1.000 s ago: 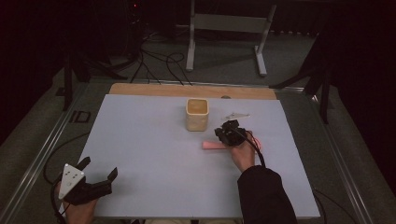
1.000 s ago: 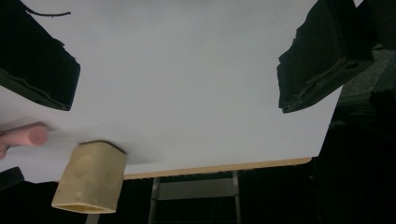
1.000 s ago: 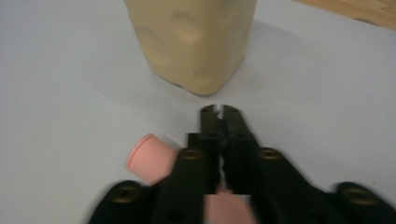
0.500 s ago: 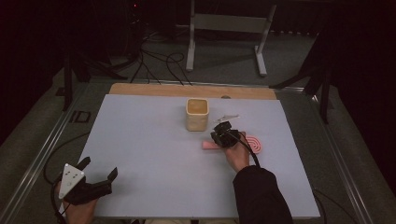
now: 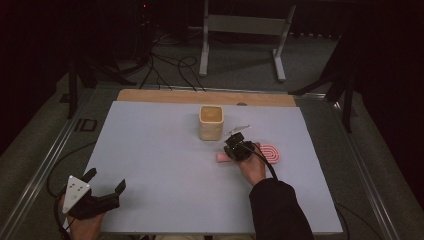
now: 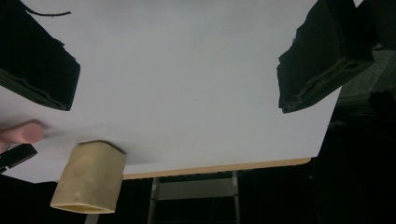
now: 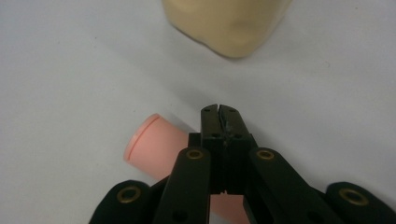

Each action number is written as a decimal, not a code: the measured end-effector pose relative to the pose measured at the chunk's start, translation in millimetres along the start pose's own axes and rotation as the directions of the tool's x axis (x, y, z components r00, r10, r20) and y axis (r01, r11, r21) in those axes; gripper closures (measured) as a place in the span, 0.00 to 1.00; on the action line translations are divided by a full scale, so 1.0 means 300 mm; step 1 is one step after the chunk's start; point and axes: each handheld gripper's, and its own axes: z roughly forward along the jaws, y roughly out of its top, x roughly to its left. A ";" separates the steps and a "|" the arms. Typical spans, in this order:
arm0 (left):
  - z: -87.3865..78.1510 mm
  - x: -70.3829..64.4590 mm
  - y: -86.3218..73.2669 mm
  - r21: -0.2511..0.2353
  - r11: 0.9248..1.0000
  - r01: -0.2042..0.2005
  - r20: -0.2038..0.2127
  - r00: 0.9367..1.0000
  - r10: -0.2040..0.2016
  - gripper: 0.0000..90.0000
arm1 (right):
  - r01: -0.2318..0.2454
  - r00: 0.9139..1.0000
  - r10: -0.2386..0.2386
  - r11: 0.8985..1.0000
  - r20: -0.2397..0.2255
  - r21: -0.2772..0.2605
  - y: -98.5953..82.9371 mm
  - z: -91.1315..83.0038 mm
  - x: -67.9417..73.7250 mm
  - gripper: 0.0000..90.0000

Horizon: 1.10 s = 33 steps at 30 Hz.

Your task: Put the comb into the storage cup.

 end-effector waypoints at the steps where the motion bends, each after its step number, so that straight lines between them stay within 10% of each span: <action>1: 0.000 0.000 0.000 0.000 1.000 -0.001 0.001 1.000 0.001 0.00 | 0.001 1.000 -0.001 1.000 -0.003 0.002 -0.001 -0.002 0.001 1.00; 33: -0.001 -0.001 0.000 0.001 1.000 -0.002 -0.004 1.000 0.002 0.00 | 0.022 0.999 -0.021 1.000 -0.042 0.020 -0.139 -0.102 0.035 1.00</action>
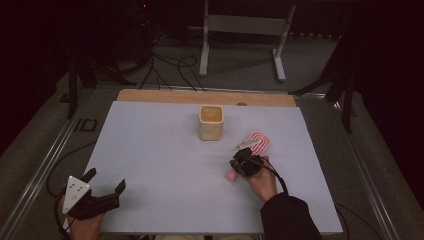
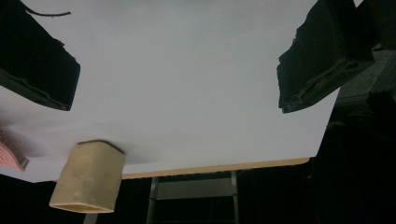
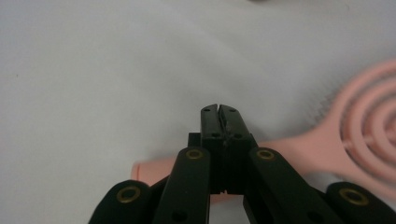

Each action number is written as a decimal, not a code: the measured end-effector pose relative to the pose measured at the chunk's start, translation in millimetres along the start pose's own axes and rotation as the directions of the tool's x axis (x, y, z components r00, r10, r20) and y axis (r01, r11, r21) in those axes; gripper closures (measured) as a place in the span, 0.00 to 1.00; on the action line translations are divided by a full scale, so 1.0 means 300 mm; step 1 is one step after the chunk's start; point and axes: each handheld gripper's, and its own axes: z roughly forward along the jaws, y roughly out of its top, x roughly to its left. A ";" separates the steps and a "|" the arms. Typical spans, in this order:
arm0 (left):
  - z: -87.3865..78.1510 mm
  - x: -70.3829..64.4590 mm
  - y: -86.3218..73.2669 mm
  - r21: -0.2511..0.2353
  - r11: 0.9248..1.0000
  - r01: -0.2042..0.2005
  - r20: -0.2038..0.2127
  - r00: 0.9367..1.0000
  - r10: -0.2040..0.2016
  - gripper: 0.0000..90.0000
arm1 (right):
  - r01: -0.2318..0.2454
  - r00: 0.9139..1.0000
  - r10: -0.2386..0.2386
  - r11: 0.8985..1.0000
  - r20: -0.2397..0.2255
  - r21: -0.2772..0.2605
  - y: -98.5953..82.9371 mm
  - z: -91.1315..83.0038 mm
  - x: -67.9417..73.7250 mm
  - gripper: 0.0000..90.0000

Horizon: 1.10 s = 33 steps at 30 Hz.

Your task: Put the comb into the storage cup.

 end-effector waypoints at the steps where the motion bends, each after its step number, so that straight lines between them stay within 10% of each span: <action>1: 0.000 -0.001 0.000 0.000 1.000 0.000 0.000 1.000 0.000 0.00 | -0.004 1.000 0.004 1.000 -0.003 -0.004 -0.007 -0.005 -0.002 1.00; 33: 0.005 -0.003 -0.002 0.007 1.000 -0.001 0.000 1.000 0.001 0.00 | -0.076 0.997 0.076 0.997 0.021 0.001 -0.145 -0.095 -0.096 0.99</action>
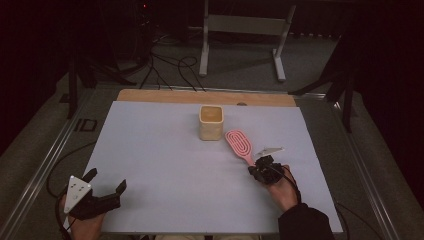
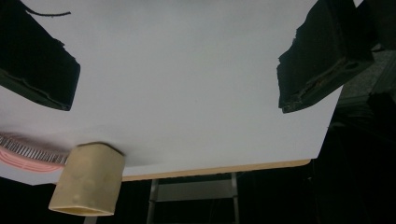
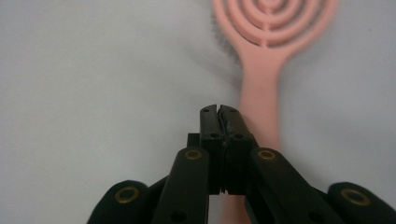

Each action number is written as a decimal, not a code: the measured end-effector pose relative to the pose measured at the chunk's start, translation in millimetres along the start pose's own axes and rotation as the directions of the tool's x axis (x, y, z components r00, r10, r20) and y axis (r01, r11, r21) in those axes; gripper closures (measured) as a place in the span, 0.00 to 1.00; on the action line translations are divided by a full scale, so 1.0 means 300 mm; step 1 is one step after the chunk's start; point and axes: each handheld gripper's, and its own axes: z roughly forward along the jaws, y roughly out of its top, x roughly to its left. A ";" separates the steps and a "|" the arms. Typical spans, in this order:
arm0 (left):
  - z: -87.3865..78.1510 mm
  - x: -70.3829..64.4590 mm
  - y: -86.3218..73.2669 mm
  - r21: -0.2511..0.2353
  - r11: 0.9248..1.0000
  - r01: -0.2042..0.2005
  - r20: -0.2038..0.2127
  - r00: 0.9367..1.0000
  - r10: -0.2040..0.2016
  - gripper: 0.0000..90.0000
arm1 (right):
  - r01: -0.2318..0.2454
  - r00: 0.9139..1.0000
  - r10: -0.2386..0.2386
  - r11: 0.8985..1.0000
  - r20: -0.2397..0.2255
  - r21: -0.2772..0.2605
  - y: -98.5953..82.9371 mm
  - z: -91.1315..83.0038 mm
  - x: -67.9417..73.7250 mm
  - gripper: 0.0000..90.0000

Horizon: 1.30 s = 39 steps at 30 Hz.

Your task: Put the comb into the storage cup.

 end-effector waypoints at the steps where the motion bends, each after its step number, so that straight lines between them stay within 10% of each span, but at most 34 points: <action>1: 0.001 -0.001 0.000 0.001 1.000 0.000 0.000 1.000 0.000 0.00 | -0.007 1.000 0.007 1.000 -0.001 -0.003 -0.004 -0.002 -0.005 0.99; 10: 0.000 0.000 -0.001 0.000 1.000 0.000 -0.001 1.000 0.000 0.00 | 0.008 0.999 -0.012 0.995 -0.043 -0.096 -0.007 -0.042 -0.006 0.87; 17: 0.000 0.000 0.000 -0.004 1.000 0.004 0.001 1.000 -0.004 0.00 | 0.012 1.000 -0.017 0.970 -0.018 -0.245 -0.006 -0.113 -0.014 0.50; 26: -0.001 0.000 0.000 -0.005 1.000 0.005 0.001 1.000 -0.005 0.00 | -0.001 0.999 0.016 0.924 0.034 -0.381 -0.082 -0.218 -0.035 0.14; 39: 0.001 -0.007 0.001 -0.005 1.000 -0.004 0.014 1.000 0.005 0.00 | -0.041 0.997 0.067 0.836 0.027 -0.548 -0.254 -0.282 -0.088 0.09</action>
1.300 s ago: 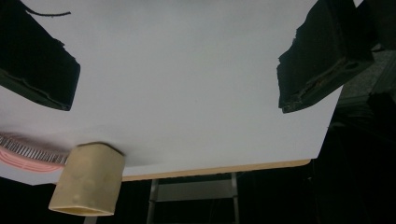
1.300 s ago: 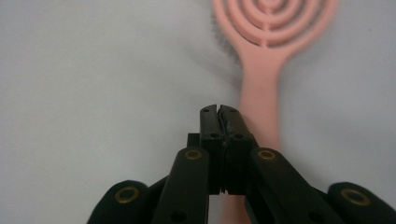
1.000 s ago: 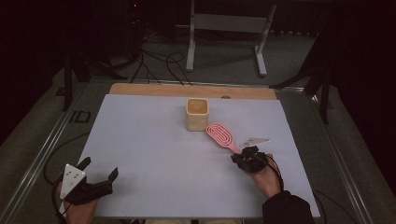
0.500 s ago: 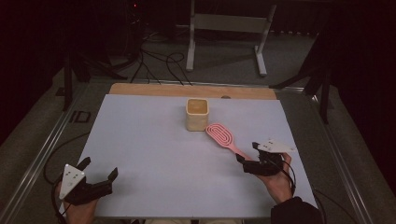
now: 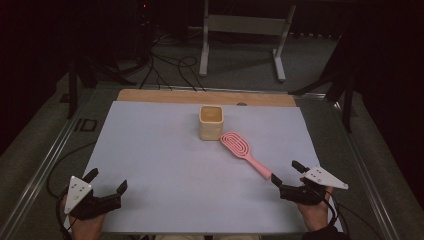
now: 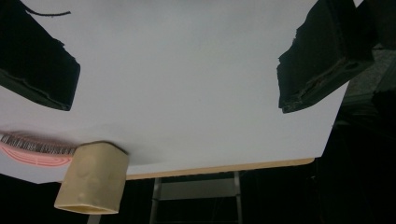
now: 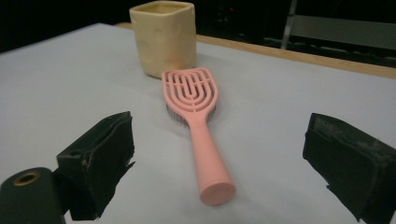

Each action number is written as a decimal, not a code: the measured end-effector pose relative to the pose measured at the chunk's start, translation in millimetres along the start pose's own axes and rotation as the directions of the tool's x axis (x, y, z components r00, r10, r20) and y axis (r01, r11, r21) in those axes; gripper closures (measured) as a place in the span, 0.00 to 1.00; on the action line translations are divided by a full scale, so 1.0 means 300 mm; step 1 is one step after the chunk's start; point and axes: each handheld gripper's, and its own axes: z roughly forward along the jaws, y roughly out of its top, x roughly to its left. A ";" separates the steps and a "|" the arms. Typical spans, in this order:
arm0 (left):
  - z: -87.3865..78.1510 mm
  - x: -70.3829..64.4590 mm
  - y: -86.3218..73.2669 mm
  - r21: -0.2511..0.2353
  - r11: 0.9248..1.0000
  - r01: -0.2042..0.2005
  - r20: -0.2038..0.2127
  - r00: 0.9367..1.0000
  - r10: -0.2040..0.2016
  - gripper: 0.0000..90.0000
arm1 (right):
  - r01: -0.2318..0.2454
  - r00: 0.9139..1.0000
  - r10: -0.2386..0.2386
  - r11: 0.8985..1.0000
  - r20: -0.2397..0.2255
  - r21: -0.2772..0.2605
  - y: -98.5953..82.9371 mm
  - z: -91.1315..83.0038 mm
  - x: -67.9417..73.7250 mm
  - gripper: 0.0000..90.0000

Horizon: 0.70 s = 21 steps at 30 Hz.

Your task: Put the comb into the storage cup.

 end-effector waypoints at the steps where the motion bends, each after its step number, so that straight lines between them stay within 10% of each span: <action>1: 0.001 -0.001 0.001 0.000 1.000 -0.001 0.002 1.000 0.001 0.00 | -0.001 1.000 0.001 1.000 0.003 -0.008 -0.008 -0.002 -0.003 0.09; 21: 0.026 -0.015 -0.004 0.021 0.999 -0.025 0.020 0.999 0.024 0.00 | -0.115 0.993 0.115 0.993 -0.035 0.004 -0.027 -0.003 -0.023 0.08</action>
